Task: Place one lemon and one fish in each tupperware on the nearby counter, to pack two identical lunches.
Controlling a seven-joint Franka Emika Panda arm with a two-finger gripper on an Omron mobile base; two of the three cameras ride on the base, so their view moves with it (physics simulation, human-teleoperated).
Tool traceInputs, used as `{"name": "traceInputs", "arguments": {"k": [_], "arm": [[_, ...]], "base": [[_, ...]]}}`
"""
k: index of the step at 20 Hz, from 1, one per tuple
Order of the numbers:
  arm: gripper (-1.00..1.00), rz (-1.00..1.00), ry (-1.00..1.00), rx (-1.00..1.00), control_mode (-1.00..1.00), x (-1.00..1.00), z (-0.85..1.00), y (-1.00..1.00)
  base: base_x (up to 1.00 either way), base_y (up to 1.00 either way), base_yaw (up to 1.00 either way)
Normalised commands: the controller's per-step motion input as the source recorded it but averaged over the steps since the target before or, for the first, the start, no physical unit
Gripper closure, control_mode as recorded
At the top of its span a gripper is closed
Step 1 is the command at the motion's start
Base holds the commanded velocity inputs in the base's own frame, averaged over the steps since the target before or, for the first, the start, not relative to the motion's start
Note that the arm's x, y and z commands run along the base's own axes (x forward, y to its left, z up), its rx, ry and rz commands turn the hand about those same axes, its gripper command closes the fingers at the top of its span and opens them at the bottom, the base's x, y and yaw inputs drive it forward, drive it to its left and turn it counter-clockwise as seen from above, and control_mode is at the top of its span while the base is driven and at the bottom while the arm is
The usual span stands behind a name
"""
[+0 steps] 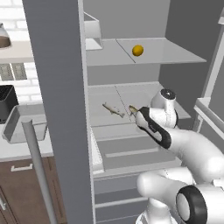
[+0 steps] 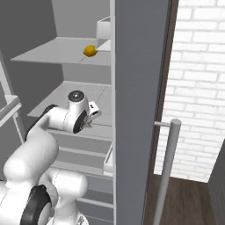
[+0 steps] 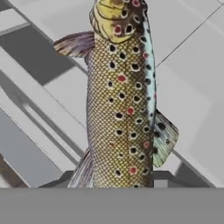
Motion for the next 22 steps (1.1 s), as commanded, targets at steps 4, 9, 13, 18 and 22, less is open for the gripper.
{"name": "traceInputs", "arguments": {"k": [4,9,13,18,22], "arm": [[1.0,-0.09,-0.25,0.0,-1.0,-1.0,0.5,-0.21],[1.0,-0.03,-0.13,0.0,-1.0,-1.0,0.81,-0.01],[1.0,0.0,-0.03,0.0,-1.0,-1.0,0.86,0.0],[1.0,0.0,0.0,0.0,-1.0,-1.0,0.6,0.0],[1.0,0.02,0.0,0.0,1.0,-0.5,-0.03,0.0]], "base": [[0.0,0.0,0.0],[0.0,0.0,0.0],[0.0,0.0,0.0],[0.0,0.0,0.0],[-0.5,0.0,0.03]]}}
